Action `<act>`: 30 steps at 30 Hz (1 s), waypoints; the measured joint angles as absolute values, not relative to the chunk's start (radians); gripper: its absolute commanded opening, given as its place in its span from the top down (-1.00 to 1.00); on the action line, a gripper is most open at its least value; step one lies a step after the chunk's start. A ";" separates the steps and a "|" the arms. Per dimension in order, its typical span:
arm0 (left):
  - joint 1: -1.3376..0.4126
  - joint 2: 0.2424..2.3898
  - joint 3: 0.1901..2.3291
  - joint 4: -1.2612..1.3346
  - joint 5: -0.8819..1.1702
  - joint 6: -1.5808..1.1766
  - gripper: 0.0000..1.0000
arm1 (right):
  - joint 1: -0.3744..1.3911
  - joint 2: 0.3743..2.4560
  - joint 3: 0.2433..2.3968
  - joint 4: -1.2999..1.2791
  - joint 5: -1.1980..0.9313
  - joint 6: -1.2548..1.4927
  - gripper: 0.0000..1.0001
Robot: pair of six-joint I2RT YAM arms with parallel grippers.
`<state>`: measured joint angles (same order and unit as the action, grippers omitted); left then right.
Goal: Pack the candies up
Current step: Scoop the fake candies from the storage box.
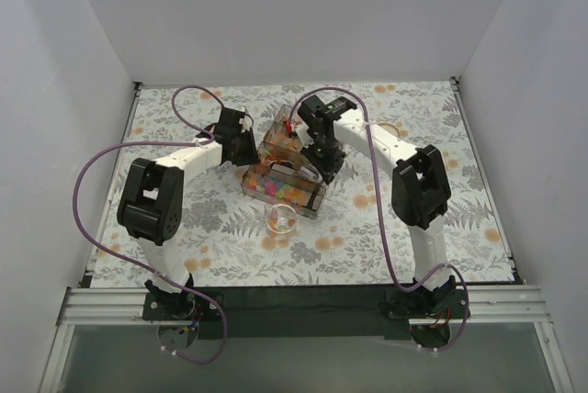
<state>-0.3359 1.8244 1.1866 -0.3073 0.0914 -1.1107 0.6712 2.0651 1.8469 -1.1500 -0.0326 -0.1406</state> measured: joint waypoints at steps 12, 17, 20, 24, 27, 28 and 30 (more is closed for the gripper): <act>-0.336 1.825 1.186 -0.305 0.113 -1.093 1.00 | 0.707 2.218 2.037 -1.195 -0.014 -0.162 0.97; -0.335 1.825 1.186 -0.304 0.121 -1.087 1.00 | 0.731 2.245 2.067 -1.153 0.020 -0.207 0.97; -0.335 1.825 1.186 -0.303 0.127 -1.085 1.00 | 0.747 2.253 2.067 -1.112 0.040 -0.247 0.97; -0.334 1.826 1.186 -0.302 0.134 -1.081 1.00 | 0.766 2.257 2.062 -1.088 0.074 -0.312 0.97; -0.331 1.826 1.186 -0.302 0.136 -1.080 1.00 | 0.766 2.236 2.001 -1.034 0.082 -0.363 0.97; -0.329 1.826 1.186 -0.302 0.136 -1.079 1.00 | 0.764 2.217 1.954 -0.993 0.080 -0.381 0.97; -0.327 1.826 1.186 -0.303 0.135 -1.079 1.00 | 0.758 2.178 1.850 -0.902 0.067 -0.419 0.97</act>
